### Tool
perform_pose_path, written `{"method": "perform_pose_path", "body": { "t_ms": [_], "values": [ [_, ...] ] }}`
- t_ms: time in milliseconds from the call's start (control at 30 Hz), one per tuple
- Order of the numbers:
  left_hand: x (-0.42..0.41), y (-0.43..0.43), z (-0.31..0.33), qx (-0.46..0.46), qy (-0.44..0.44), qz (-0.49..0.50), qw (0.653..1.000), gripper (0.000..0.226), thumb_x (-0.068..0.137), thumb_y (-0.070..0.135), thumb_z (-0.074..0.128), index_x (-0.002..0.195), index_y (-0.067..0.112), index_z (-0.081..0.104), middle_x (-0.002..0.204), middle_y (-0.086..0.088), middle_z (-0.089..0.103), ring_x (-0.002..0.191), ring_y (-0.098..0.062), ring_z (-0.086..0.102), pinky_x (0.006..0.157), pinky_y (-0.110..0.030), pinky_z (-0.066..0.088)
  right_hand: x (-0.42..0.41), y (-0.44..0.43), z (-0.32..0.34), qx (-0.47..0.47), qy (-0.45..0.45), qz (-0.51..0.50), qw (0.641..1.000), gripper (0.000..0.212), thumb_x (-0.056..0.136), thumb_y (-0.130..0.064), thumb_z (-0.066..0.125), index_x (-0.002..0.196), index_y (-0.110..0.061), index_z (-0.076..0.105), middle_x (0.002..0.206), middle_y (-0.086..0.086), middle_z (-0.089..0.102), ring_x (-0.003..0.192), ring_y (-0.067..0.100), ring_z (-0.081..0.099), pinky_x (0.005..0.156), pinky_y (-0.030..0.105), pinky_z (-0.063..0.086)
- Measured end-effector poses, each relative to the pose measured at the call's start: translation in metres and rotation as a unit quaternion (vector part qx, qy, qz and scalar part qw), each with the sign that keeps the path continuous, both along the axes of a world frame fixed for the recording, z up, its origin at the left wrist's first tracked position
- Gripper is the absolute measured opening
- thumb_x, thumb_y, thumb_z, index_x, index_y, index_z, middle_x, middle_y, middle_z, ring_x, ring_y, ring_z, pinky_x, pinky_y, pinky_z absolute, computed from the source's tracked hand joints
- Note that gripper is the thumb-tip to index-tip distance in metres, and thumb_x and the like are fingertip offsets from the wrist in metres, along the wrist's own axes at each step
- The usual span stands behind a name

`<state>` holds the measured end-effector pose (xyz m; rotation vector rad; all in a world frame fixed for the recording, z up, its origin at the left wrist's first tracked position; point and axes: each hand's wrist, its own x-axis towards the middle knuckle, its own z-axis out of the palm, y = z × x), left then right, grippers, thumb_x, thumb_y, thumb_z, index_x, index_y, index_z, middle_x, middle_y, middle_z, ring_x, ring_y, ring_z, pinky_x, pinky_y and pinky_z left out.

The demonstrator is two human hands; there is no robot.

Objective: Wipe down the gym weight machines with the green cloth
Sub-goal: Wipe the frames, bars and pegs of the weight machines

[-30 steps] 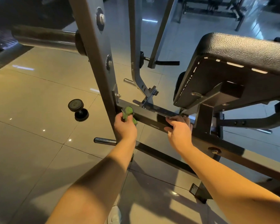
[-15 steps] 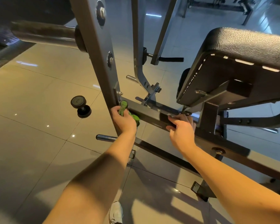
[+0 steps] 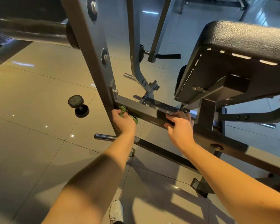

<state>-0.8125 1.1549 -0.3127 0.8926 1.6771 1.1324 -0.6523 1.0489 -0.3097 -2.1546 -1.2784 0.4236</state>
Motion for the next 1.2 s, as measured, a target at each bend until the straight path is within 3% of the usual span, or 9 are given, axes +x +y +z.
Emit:
{"method": "perform_pose_path", "body": {
  "t_ms": [167, 267, 433, 600, 733, 833, 1000, 1100, 1200],
  "values": [
    [0.033, -0.053, -0.011, 0.013, 0.021, -0.108, 0.994, 0.018, 0.097, -0.001, 0.056, 0.096, 0.015, 0.049, 0.096, 0.004, 0.055, 0.096, -0.015, 0.060, 0.070, -0.012, 0.045, -0.002, 0.000, 0.003, 0.010, -0.008, -0.001, 1.000, 0.038, 0.090, -0.020, 0.075, 0.128, -0.026, 0.071, 0.125, -0.009, 0.059, 0.130, 0.025, 0.038, 0.115, 0.047, 0.029],
    [0.015, -0.031, -0.009, -0.010, 0.014, -0.089, 0.996, 0.022, 0.095, -0.004, 0.058, 0.099, 0.016, 0.052, 0.094, 0.009, 0.051, 0.097, -0.013, 0.057, 0.073, -0.013, 0.045, -0.001, 0.001, 0.004, 0.010, 0.004, 0.006, 1.000, 0.038, 0.090, -0.020, 0.075, 0.127, -0.025, 0.071, 0.125, -0.008, 0.058, 0.129, 0.024, 0.040, 0.114, 0.046, 0.031],
    [-0.016, 0.015, -0.007, 0.002, 0.021, 0.003, 1.000, 0.027, 0.093, -0.009, 0.056, 0.107, 0.013, 0.053, 0.118, -0.002, 0.056, 0.113, -0.019, 0.058, 0.092, -0.020, 0.043, 0.002, 0.000, 0.002, 0.012, 0.002, 0.010, 1.000, 0.038, 0.090, -0.020, 0.075, 0.128, -0.024, 0.071, 0.126, -0.007, 0.058, 0.130, 0.025, 0.040, 0.115, 0.046, 0.033],
    [0.002, -0.009, -0.009, 0.031, 0.040, -0.032, 0.998, 0.023, 0.097, -0.006, 0.053, 0.105, 0.015, 0.051, 0.106, 0.006, 0.054, 0.107, -0.013, 0.057, 0.077, -0.011, 0.042, 0.004, -0.004, -0.001, 0.012, 0.016, 0.015, 1.000, 0.038, 0.091, -0.019, 0.075, 0.128, -0.027, 0.071, 0.126, -0.009, 0.057, 0.129, 0.023, 0.041, 0.114, 0.049, 0.038],
    [0.039, -0.063, -0.010, 0.062, 0.063, -0.143, 0.986, 0.024, 0.096, -0.007, 0.052, 0.092, 0.016, 0.046, 0.095, 0.011, 0.049, 0.089, -0.004, 0.057, 0.075, -0.015, 0.050, 0.001, -0.005, 0.008, 0.015, -0.003, 0.025, 1.000, 0.037, 0.091, -0.015, 0.072, 0.128, -0.023, 0.071, 0.126, -0.005, 0.059, 0.126, 0.024, 0.040, 0.113, 0.042, 0.033],
    [0.046, -0.078, -0.011, 0.075, 0.094, -0.192, 0.974, 0.022, 0.094, -0.007, 0.050, 0.091, 0.014, 0.046, 0.092, 0.010, 0.046, 0.081, -0.002, 0.051, 0.066, -0.008, 0.043, 0.003, -0.006, 0.017, -0.003, -0.005, 0.035, 0.999, 0.039, 0.092, -0.011, 0.069, 0.129, -0.022, 0.070, 0.127, -0.005, 0.059, 0.124, 0.021, 0.041, 0.109, 0.038, 0.037],
    [0.012, -0.025, -0.003, 0.017, 0.044, -0.075, 0.996, 0.023, 0.094, -0.009, 0.050, 0.101, 0.013, 0.054, 0.099, 0.004, 0.052, 0.097, -0.014, 0.058, 0.078, -0.014, 0.047, 0.016, -0.011, 0.029, -0.066, 0.028, 0.052, 0.996, 0.041, 0.096, -0.013, 0.068, 0.137, -0.018, 0.064, 0.133, 0.000, 0.065, 0.123, 0.018, 0.058, 0.108, 0.027, 0.042],
    [0.018, -0.034, -0.004, 0.037, 0.057, -0.090, 0.994, 0.021, 0.096, -0.007, 0.051, 0.097, 0.014, 0.050, 0.098, 0.002, 0.052, 0.089, -0.011, 0.059, 0.062, -0.009, 0.045, 0.022, -0.017, 0.026, -0.057, 0.037, 0.047, 0.997, 0.040, 0.096, -0.016, 0.069, 0.136, -0.019, 0.065, 0.132, -0.001, 0.065, 0.125, 0.019, 0.057, 0.112, 0.031, 0.041],
    [0.052, -0.079, -0.013, 0.051, 0.079, -0.170, 0.981, 0.027, 0.095, -0.007, 0.047, 0.087, 0.018, 0.044, 0.091, 0.004, 0.050, 0.079, -0.008, 0.053, 0.066, -0.014, 0.041, 0.022, -0.023, 0.019, -0.044, 0.038, 0.037, 0.998, 0.039, 0.094, -0.013, 0.070, 0.132, -0.020, 0.068, 0.131, -0.003, 0.065, 0.130, 0.020, 0.052, 0.118, 0.039, 0.039]
  ]
}}
